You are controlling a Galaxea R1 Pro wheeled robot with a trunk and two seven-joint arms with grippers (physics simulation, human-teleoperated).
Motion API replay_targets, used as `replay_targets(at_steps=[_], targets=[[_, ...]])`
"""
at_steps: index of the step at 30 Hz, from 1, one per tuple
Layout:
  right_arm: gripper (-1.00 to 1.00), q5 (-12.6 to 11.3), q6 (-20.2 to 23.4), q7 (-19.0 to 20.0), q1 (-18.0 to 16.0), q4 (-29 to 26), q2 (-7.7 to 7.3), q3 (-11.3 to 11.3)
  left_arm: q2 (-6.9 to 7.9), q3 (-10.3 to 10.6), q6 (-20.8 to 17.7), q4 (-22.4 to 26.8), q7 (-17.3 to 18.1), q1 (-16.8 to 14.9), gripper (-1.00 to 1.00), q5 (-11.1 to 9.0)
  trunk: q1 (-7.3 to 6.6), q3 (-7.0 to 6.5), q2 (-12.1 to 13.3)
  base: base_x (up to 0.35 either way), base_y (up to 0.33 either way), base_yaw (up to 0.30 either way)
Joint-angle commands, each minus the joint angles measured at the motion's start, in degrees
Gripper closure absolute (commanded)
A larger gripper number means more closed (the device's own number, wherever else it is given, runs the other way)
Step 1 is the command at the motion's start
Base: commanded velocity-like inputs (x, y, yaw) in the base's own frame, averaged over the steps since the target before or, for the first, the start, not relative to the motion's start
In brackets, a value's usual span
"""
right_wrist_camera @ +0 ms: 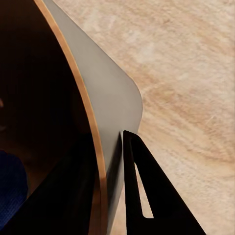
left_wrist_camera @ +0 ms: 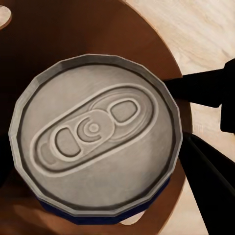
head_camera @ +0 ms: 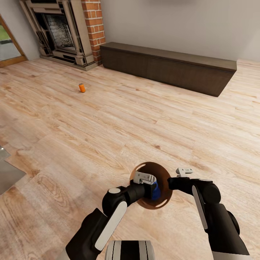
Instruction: Put the three can of soda from the living room inside the tash can in the kitchen.
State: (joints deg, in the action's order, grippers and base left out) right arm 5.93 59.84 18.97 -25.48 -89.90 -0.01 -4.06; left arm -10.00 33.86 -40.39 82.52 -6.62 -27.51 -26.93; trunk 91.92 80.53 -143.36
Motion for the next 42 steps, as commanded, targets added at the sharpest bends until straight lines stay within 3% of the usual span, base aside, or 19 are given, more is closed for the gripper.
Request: replay_targets(at_steps=[1,5,9,16,17,36,42], targets=[[1.00,-1.4,0.2,0.3,0.0,0.0,0.01,0.0,0.00,0.0,0.1,-0.1,0.0,0.0,1.00,0.0,-0.01,0.00,0.0,0.000,0.000,0.000],[1.00,-1.4,0.2,0.3,0.0,0.0,0.01,0.0,0.00,0.0,1.2,-2.6,-0.3,-1.4,1.00,0.0,-0.01,0.00,0.0,0.000,0.000,0.000],[1.00,-1.4,0.2,2.0,0.0,0.0,-0.06,0.0,0.00,0.1,2.6,-5.4,-3.1,-3.1,1.00,0.0,-0.01,0.00,0.0,0.000,0.000,0.000],[1.00,-1.4,0.2,2.4,0.0,0.0,-0.07,0.0,0.00,0.2,3.3,-6.6,-3.7,-3.4,1.00,-0.1,-0.01,0.00,0.0,0.000,0.000,0.000],[1.00,-1.4,0.2,2.4,0.0,0.0,-0.07,0.0,0.00,0.2,3.6,-6.7,-3.7,-3.4,-1.00,-0.2,-0.01,0.00,0.0,0.000,0.000,0.000],[1.00,-1.4,0.2,2.4,0.0,0.0,-0.08,0.0,0.00,0.3,3.7,-4.6,-3.2,-3.4,-1.00,-0.4,-0.01,0.00,0.0,0.000,0.000,0.000],[1.00,-1.3,0.2,2.4,0.0,0.0,-0.08,0.0,0.00,0.4,-0.1,1.1,-2.6,-3.4,-1.00,-0.6,-0.01,0.00,0.0,0.000,0.000,0.000]])
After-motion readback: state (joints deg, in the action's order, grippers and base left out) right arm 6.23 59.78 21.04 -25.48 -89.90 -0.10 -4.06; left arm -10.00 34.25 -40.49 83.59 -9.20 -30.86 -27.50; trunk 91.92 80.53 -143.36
